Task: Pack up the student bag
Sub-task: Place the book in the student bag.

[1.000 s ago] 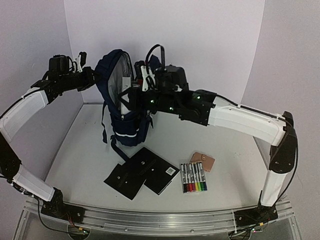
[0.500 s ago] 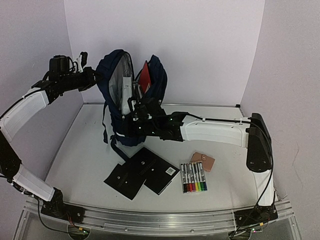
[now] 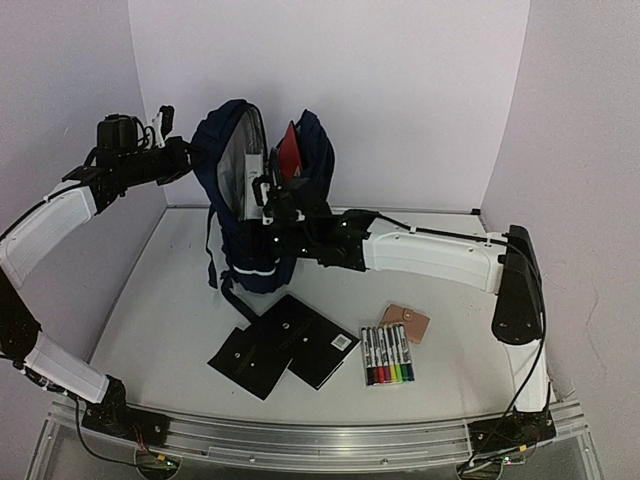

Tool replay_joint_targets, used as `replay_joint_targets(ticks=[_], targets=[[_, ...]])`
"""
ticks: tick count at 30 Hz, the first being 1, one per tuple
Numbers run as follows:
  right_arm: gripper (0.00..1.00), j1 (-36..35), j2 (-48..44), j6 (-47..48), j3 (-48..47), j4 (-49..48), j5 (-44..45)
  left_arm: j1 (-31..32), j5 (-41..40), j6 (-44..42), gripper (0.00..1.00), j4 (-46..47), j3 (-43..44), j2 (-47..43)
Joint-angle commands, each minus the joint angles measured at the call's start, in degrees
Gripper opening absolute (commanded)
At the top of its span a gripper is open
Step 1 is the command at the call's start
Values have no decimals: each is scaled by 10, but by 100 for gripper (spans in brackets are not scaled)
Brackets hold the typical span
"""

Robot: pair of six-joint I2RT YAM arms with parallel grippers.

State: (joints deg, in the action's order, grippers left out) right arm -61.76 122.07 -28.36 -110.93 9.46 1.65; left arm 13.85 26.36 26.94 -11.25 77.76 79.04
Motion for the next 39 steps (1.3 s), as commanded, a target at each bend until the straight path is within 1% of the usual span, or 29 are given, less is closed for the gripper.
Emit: replay_joint_targets(ticks=[1, 6, 12, 20, 29, 39], targets=[[34, 2, 12, 3, -59, 5, 16, 2, 24, 2, 0, 1, -19, -18], [34, 23, 28, -14, -69, 18, 8, 2, 28, 3, 0, 4, -26, -14], [33, 25, 45, -11, -53, 23, -8, 2, 34, 9, 0, 7, -22, -5], [32, 35, 78, -24, -57, 28, 41, 3, 53, 13, 0, 12, -24, 1], [32, 37, 102, -46, -70, 43, 130, 9, 68, 6, 0, 18, -29, 0], [31, 37, 126, 0, -143, 32, 132, 22, 70, -6, 0, 12, -38, 1]])
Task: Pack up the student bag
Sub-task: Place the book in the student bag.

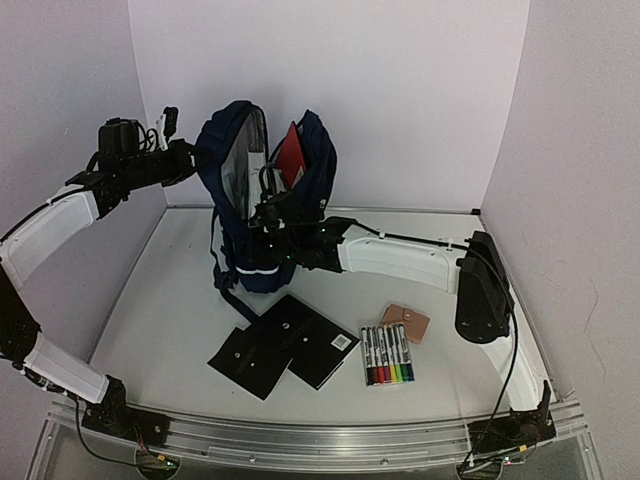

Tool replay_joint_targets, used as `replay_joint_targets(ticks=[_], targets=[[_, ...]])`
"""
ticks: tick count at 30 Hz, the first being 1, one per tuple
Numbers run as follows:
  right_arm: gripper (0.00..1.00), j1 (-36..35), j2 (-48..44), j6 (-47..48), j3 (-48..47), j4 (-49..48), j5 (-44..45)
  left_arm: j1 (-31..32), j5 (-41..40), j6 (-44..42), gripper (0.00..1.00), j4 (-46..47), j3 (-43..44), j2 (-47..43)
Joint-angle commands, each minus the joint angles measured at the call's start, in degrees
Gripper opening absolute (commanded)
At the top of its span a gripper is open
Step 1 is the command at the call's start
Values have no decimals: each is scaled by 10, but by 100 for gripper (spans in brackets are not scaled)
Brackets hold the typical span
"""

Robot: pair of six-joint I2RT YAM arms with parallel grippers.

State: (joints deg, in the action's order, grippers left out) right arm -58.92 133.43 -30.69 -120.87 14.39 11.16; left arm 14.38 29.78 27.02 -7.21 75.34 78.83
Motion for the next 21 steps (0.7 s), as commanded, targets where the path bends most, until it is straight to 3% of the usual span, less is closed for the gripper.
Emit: replay_joint_targets(ticks=[1, 4, 9, 13, 14, 19, 21], targets=[[31, 9, 14, 26, -48, -20, 36, 18, 35, -7, 0, -30, -14, 4], [25, 9, 18, 29, -61, -26, 38, 20, 33, -10, 0, -32, -14, 4], [1, 9, 17, 30, -68, -38, 6, 24, 25, -17, 0, -37, -14, 4], [0, 9, -18, 27, -33, -69, -24, 24, 1, -36, 1, -56, -11, -2], [0, 9, -31, 25, -19, -78, -30, 24, -9, -43, 4, -63, -12, -5], [0, 9, -113, 7, 79, -150, -61, 24, -72, -66, 60, -76, -48, -40], [0, 9, -134, 0, 99, -170, -69, 25, -86, -64, 73, -60, -84, -58]])
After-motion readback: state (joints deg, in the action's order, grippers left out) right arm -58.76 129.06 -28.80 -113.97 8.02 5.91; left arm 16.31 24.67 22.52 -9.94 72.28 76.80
